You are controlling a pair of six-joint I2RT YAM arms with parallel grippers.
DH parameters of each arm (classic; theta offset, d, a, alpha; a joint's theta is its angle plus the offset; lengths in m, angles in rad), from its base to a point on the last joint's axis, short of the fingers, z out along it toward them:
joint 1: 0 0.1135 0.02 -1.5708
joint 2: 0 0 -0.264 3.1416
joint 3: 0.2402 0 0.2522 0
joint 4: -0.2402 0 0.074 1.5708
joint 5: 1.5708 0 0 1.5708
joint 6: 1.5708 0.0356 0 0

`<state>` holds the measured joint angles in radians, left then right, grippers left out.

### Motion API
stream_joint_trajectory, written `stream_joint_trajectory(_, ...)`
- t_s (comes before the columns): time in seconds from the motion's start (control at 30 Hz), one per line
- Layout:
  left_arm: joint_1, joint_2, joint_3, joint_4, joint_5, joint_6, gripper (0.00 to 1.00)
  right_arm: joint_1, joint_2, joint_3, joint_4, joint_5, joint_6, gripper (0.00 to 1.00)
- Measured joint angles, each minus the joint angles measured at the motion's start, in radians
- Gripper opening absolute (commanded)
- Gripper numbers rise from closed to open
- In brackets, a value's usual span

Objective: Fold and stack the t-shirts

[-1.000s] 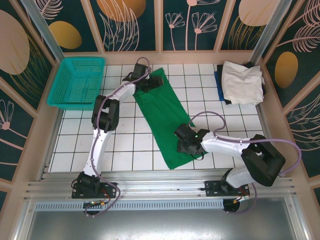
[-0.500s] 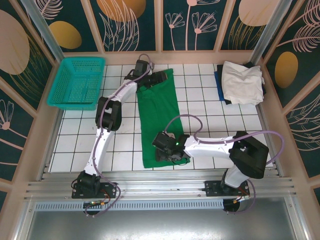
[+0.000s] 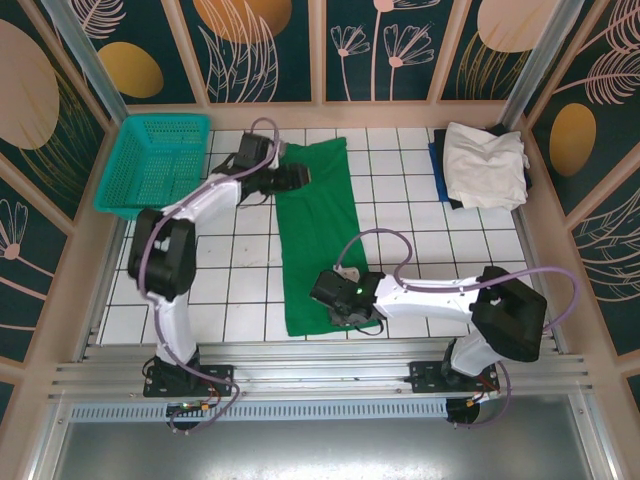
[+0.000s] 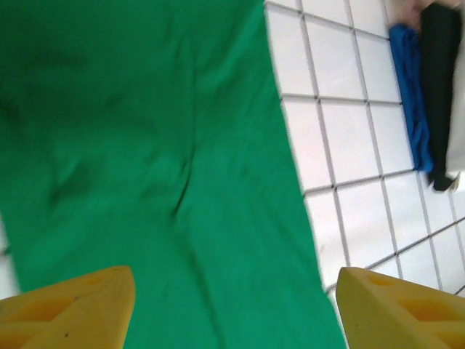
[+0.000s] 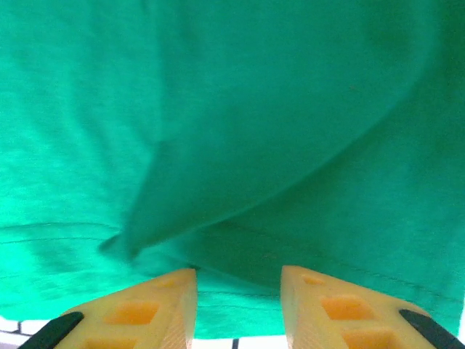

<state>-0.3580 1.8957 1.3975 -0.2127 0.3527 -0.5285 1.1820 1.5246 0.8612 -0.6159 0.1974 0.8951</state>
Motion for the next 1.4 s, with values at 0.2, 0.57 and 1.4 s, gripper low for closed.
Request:
stream_joint_trajectory(0.2,-0.070,-0.318,-0.471,0.019,-0.098,-0.036,0.72,-0.002,0.031,-0.022,-0.013,0.023,-0.037,0.37)
stream_joint_trajectory(0.57,-0.254,-0.596,-0.914,0.110,-0.165,-0.223,0.63,-0.007,0.054,-0.027,0.011,0.021,-0.087,0.10)
stream_joint_trajectory(1.4,-0.391,-0.552,-0.958,0.229,-0.196,-0.333,0.00,-0.013,0.006,-0.027,-0.023,0.014,-0.113,0.16)
